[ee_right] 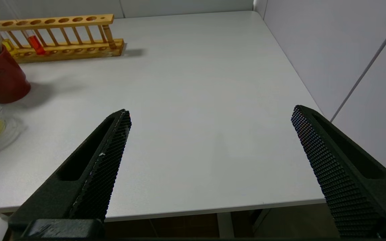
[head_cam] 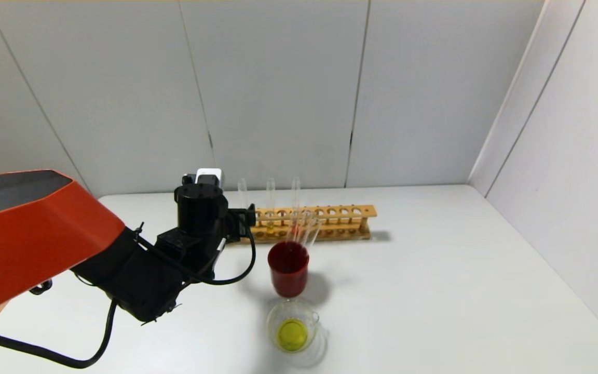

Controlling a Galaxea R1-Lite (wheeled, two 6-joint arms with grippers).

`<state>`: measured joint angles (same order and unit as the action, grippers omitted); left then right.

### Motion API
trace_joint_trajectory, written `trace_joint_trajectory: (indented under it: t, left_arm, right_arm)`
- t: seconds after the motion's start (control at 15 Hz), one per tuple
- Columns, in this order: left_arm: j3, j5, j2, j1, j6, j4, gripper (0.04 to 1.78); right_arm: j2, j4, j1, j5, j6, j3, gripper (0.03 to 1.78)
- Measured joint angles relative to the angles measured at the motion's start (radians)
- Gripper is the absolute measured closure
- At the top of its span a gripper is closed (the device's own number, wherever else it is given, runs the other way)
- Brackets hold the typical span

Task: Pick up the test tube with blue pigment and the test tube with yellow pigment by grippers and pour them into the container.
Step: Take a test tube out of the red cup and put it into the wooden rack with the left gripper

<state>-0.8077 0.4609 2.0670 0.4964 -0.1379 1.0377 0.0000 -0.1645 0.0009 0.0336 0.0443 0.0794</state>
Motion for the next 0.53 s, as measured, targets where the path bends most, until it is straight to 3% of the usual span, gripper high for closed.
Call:
trace_joint_trajectory:
  t: [0.53]
  left_arm:
    - [-0.198,-0.032,0.138,-0.046,0.025,-0.063,0.07]
  right_arm:
    - [0.0,0.0,0.0,0.0,0.0,0.0,0.06]
